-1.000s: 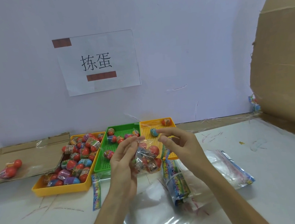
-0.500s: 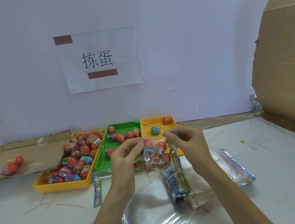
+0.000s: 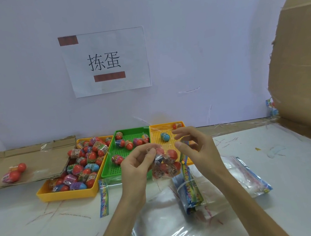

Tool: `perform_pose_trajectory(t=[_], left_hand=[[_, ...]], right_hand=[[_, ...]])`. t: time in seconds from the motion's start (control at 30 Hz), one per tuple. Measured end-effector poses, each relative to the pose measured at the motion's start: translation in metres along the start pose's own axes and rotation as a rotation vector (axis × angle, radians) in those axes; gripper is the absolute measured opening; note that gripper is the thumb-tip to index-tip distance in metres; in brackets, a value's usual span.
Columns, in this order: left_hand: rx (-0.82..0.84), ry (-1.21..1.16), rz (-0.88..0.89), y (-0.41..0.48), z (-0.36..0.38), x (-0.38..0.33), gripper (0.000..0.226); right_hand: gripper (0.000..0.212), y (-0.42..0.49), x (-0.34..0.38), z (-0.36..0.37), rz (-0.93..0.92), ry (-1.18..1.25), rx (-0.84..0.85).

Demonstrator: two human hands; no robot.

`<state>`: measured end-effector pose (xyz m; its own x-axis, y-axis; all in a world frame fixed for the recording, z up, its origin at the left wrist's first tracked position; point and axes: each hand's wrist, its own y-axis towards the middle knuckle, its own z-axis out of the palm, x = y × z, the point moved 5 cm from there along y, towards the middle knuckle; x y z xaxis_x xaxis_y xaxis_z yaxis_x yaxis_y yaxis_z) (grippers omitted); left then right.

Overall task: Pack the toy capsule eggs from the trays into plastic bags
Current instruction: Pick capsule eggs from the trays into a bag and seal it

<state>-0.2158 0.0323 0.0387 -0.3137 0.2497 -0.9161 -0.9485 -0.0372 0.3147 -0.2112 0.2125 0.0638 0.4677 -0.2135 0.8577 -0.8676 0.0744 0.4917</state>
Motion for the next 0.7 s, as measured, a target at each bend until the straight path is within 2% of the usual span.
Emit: perform_pose_trajectory(t=[0.1, 0.2, 0.33, 0.43, 0.7], left_hand=[[0.012, 0.062, 0.050, -0.0019, 0.0035, 0.0000, 0.026], [0.018, 0.067, 0.066, -0.0028, 0.0053, -0.0016, 0.015], [0.065, 0.023, -0.002, -0.0028, 0.0072, 0.0009, 0.036], [0.096, 0.047, 0.000, -0.0022, 0.0075, 0.0005, 0.026], [0.105, -0.020, -0.065, -0.0017, 0.0068, 0.0038, 0.018]], right_hand=[[0.019, -0.0040, 0.0082, 0.0059, -0.107, -0.091, 0.039], [0.006, -0.0053, 0.0102, 0.0113, -0.163, -0.123, 0.014], [0.011, -0.0048, 0.0100, 0.0090, -0.175, -0.098, -0.023], [0.011, -0.0055, 0.0086, 0.0077, -0.156, -0.105, -0.026], [0.008, -0.0059, 0.0094, 0.0087, -0.127, -0.139, -0.037]])
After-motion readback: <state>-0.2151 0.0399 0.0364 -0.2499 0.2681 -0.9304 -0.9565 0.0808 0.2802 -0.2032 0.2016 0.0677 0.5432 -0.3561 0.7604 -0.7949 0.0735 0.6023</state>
